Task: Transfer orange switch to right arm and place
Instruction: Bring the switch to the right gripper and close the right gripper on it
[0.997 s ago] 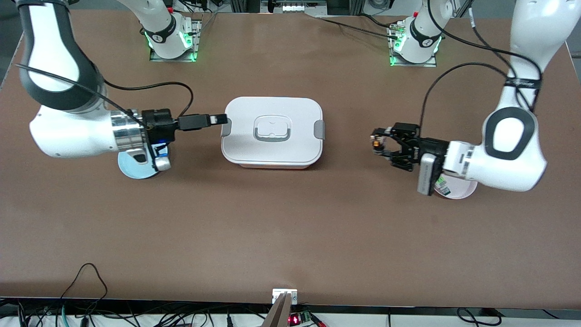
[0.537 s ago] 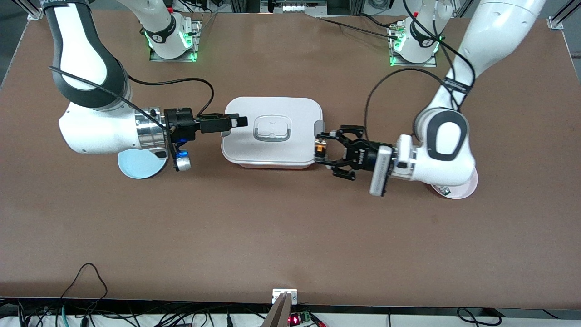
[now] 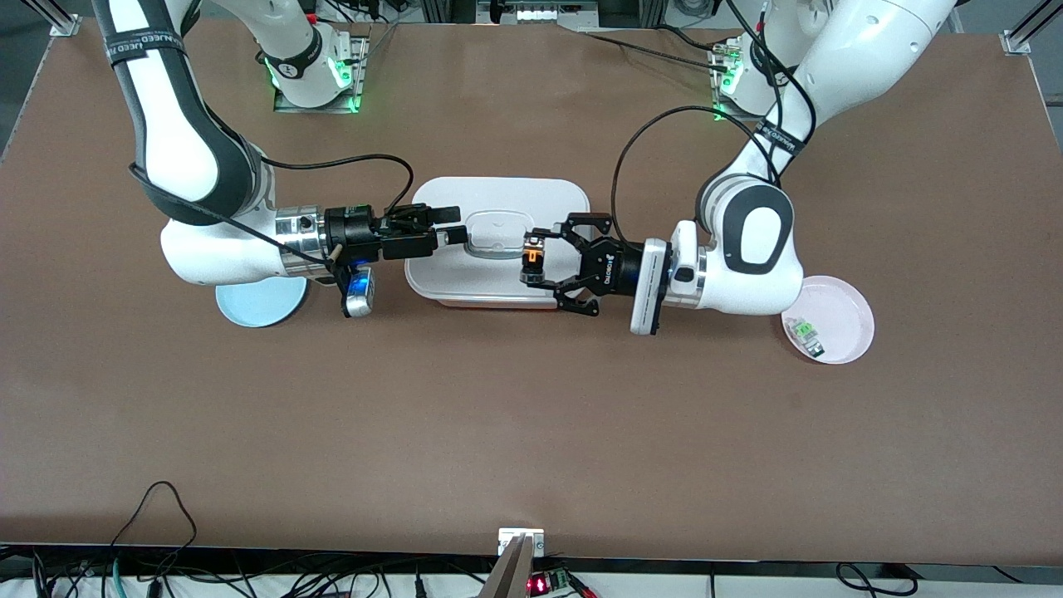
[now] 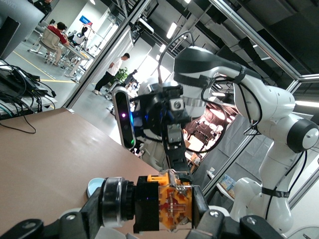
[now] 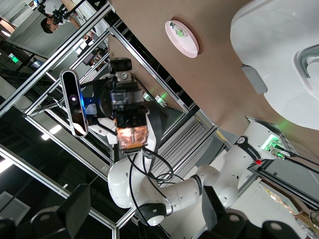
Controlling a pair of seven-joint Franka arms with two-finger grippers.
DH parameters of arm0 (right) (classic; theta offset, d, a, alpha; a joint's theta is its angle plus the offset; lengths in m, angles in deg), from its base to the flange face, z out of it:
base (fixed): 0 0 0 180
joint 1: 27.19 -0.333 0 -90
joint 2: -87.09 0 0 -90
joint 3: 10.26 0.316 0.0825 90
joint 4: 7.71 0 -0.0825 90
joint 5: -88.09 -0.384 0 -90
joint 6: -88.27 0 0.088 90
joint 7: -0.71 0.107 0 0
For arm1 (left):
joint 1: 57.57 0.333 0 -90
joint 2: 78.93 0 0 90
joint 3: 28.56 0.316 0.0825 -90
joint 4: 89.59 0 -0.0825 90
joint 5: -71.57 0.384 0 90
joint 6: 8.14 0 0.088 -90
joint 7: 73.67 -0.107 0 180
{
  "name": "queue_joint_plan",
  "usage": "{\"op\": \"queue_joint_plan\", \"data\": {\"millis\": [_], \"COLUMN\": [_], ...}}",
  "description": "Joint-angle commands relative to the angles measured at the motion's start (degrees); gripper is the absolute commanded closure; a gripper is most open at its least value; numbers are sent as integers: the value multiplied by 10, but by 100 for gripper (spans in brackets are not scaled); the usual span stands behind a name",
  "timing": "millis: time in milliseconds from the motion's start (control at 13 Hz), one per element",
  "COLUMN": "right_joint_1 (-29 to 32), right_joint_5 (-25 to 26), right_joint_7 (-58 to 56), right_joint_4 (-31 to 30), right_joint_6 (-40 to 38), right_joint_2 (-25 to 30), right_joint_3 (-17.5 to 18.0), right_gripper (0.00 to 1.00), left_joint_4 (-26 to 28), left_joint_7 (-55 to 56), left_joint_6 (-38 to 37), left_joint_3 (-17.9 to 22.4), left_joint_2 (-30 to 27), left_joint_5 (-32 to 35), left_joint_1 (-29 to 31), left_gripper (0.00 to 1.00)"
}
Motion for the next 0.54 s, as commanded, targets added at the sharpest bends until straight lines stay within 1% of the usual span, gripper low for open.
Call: {"op": "queue_joint_plan", "data": {"millis": [0,230,307,460], "right_joint_1": [1,0,0,0], "right_joint_5": [-51,-66,-76,-77], "right_joint_7": [-2,-3,-3,-3], "right_joint_4": [-29,-33,-34,-33], "right_joint_6": [4,7,10,11], "right_joint_2": [7,5,4,-1], "right_joint_3": [1,2,3,9], "right_gripper": [1,1,1,1], "left_joint_4": [6,7,7,7], "left_joint_7": [-25,-27,-30,-36], "left_joint_6": [40,130,149,154], "left_joint_3": [-31,-84,-92,-99], "left_joint_2": [-5,-4,-4,-1], "left_joint_5": [-35,-37,-42,-72], "left_joint_1": [2,2,2,-2], "left_gripper": [99,99,99,99]}}
